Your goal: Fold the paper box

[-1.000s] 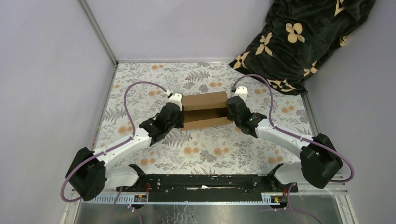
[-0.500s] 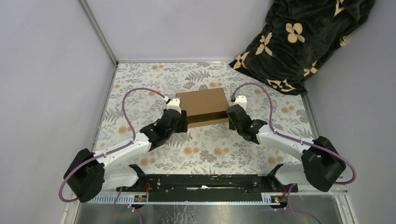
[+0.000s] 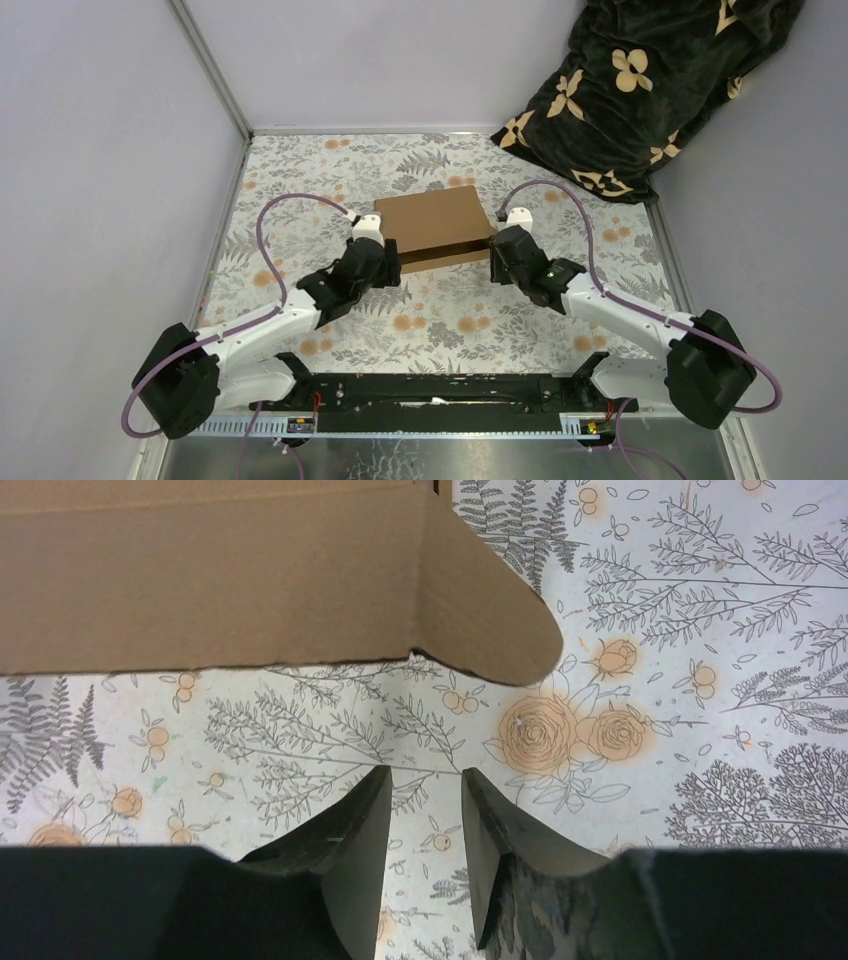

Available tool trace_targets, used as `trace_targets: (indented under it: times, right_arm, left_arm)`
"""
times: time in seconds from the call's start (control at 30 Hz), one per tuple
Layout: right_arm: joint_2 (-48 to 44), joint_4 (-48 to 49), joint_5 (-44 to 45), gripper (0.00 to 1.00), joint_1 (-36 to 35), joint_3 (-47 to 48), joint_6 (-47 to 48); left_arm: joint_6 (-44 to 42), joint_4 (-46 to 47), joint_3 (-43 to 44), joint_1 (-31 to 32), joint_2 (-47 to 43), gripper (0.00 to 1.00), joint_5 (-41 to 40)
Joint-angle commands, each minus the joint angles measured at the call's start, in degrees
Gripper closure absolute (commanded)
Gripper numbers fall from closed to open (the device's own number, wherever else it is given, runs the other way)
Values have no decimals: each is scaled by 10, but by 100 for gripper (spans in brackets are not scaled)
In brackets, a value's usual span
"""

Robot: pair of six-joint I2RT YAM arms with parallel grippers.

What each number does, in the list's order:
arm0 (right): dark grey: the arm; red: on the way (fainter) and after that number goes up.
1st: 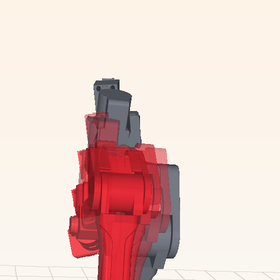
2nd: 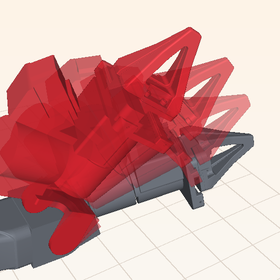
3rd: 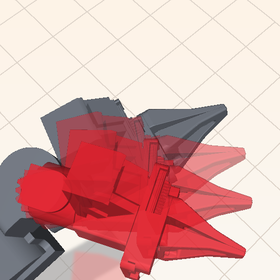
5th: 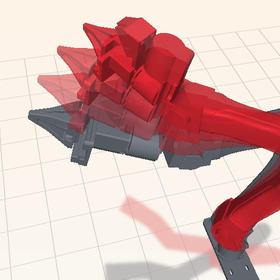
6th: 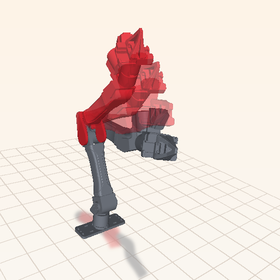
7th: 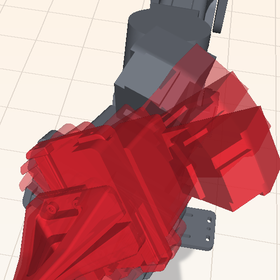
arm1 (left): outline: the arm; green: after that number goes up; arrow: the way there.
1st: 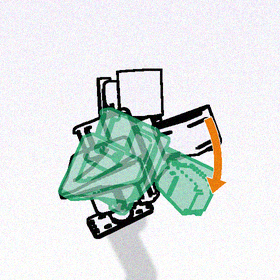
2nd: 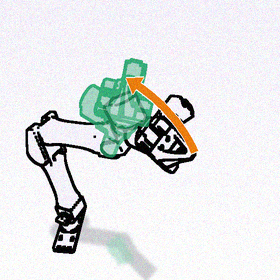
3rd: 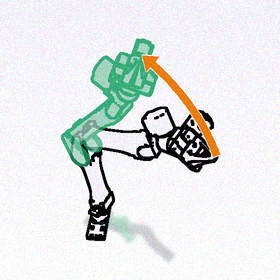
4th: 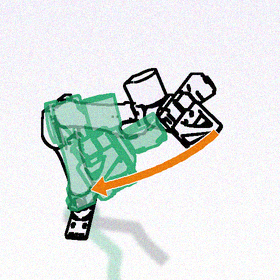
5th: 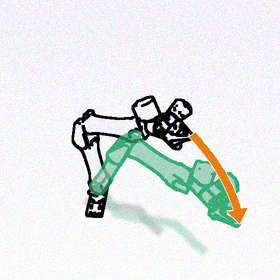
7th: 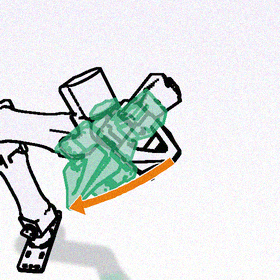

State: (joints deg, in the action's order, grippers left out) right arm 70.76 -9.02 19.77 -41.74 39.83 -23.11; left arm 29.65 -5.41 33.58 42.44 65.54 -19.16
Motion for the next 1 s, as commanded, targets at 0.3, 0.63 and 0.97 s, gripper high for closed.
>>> trace_targets:
  times: [0.3,0.63,0.97]
  right_arm:
    - [-95,-128,5,54,-3,109,28]
    - [10,-112,16,47,5,265,90]
    - [154,-34,-119,53,114,273,126]
  left_arm:
    - [64,-15,-32,26,-71,35,27]
    - [103,-101,-22,47,-155,36,28]
    - [93,-152,44,46,-201,34,-5]
